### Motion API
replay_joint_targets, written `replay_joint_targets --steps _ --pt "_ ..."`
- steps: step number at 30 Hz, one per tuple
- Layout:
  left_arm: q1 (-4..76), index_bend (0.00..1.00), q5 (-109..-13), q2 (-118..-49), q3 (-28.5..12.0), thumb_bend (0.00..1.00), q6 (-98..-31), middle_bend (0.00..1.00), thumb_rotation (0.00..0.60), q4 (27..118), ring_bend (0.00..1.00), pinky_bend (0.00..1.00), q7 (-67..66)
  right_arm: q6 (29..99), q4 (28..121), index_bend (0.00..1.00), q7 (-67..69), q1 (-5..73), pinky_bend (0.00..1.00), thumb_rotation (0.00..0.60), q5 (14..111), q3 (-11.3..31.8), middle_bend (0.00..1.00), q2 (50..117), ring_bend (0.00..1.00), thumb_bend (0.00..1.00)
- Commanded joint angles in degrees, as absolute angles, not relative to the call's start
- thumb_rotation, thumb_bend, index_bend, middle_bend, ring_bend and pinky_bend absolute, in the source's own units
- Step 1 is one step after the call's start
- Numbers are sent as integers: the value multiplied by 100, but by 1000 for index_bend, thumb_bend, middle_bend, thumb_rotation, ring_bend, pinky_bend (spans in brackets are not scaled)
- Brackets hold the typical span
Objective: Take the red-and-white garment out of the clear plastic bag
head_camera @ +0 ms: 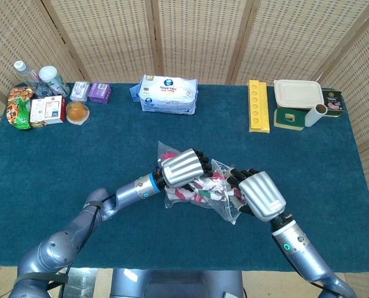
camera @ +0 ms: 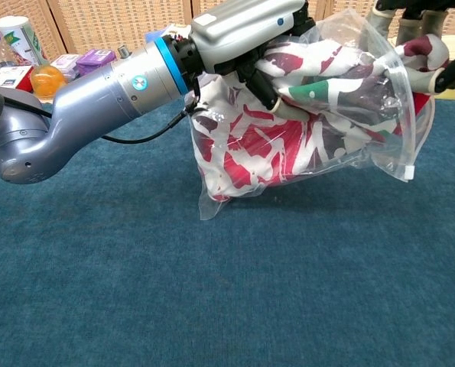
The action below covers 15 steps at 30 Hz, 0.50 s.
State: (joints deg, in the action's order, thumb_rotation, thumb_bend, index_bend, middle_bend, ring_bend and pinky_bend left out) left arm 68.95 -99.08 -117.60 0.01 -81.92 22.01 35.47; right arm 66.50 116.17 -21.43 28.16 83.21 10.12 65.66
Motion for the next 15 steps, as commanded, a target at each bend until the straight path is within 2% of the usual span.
replay_joint_targets --steps 1,6,15 --pt "6897 879 -9911 -11756 7 292 -8204 737 600 2210 699 711 3548 6636 11602 561 -2306 2863 534 600 8247 1017 406 6622 547 497" --pt "6875 879 -9940 -11716 50 292 -8270 737 600 2250 699 711 3552 6834 11495 656 -2466 2845 557 600 8270 1029 476 6776 598 496" --pt "6745 879 -9928 -11471 93 289 -8341 737 600 2446 699 690 3607 6930 11560 709 -2311 2752 579 600 8410 870 523 6711 644 493"
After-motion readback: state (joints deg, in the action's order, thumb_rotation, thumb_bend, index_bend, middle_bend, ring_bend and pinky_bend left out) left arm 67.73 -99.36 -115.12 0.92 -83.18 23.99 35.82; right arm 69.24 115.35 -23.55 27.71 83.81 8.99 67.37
